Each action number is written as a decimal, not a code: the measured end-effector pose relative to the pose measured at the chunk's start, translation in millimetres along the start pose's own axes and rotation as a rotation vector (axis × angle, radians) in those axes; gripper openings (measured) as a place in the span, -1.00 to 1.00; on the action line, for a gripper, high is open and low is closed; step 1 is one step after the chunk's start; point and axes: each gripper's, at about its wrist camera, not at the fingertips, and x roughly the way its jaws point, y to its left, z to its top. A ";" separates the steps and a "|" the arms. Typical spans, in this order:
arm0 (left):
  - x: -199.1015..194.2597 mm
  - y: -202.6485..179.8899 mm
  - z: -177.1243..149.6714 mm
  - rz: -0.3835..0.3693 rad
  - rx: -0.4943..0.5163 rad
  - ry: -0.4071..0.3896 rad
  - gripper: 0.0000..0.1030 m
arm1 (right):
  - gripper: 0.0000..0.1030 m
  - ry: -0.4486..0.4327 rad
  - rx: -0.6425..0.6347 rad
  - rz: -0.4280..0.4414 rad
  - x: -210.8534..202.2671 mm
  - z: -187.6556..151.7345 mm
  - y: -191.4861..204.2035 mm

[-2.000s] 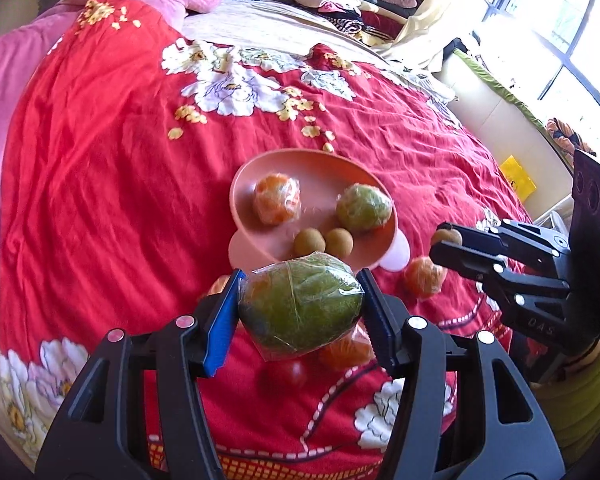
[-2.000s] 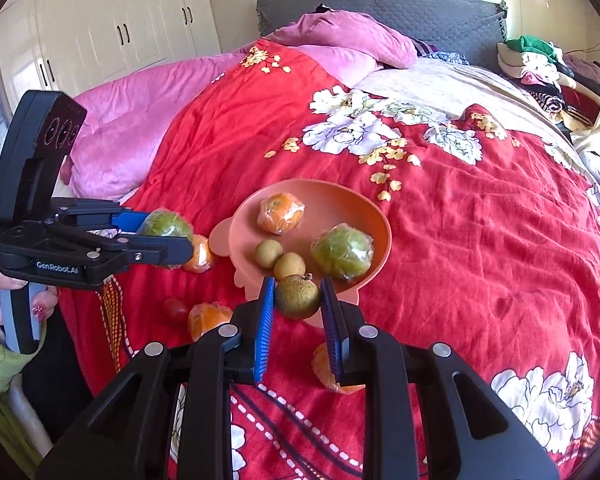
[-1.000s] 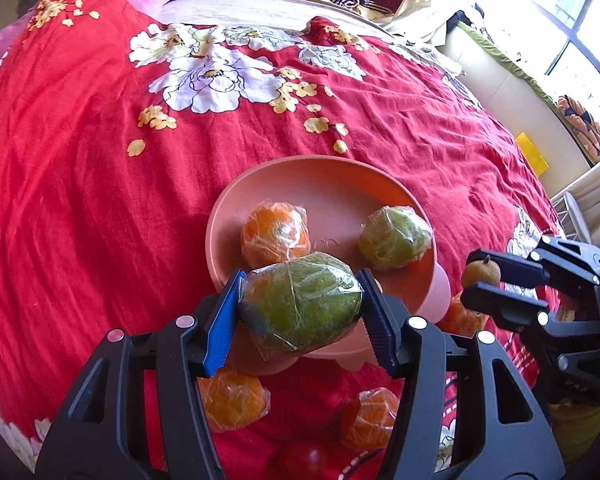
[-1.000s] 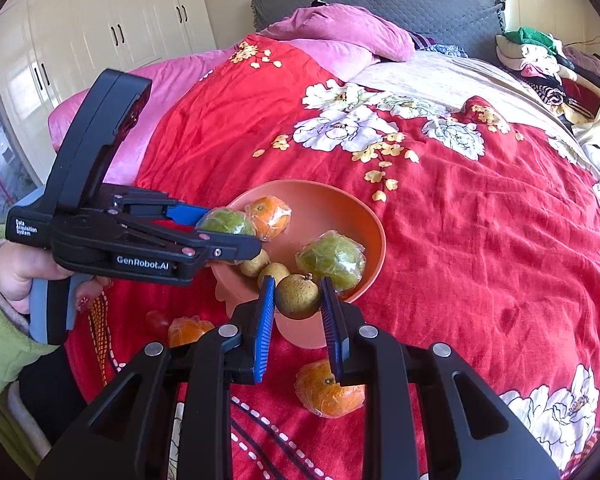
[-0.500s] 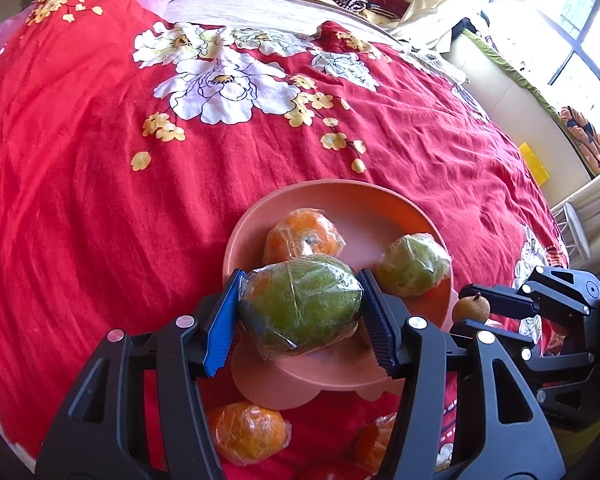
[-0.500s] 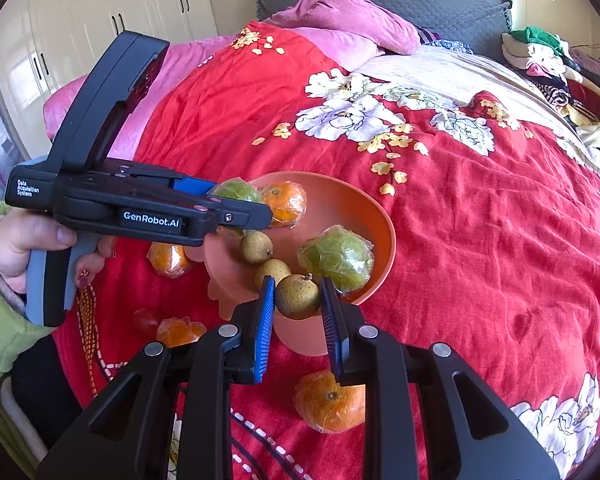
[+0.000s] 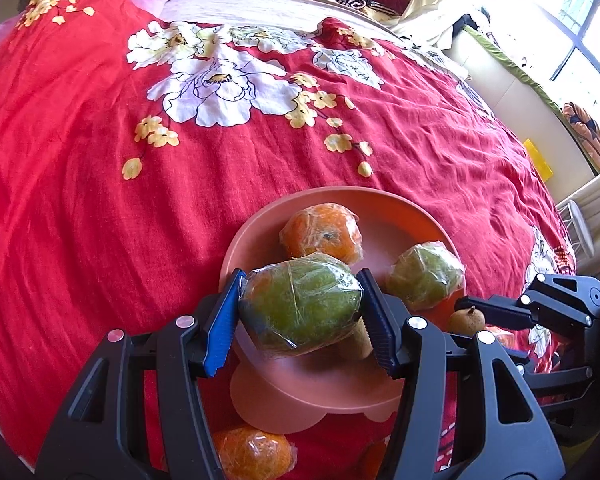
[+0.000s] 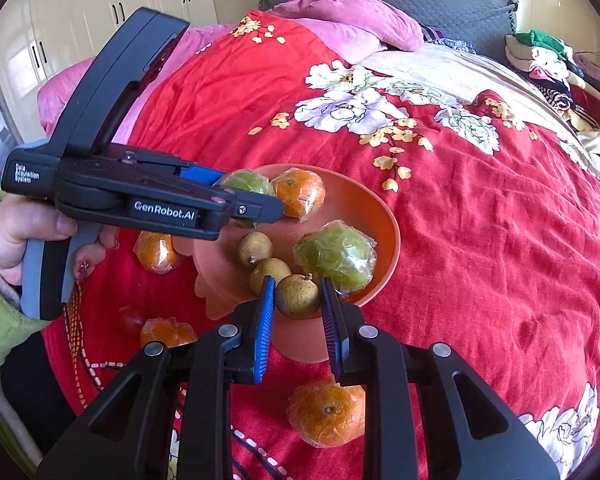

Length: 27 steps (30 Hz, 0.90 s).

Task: Organize fruits
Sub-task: 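Open the right tool to drop the brown fruit while the left tool releases the green fruit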

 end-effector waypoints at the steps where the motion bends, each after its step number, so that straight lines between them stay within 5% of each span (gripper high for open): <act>1: 0.4 -0.2 0.7 0.002 0.003 0.000 -0.06 | -0.57 0.001 -0.003 -0.003 0.7 -0.1 0.3; 27: 3.4 0.0 5.1 0.002 0.005 -0.002 -0.06 | -0.57 0.004 -0.018 -0.059 19.3 5.3 -4.4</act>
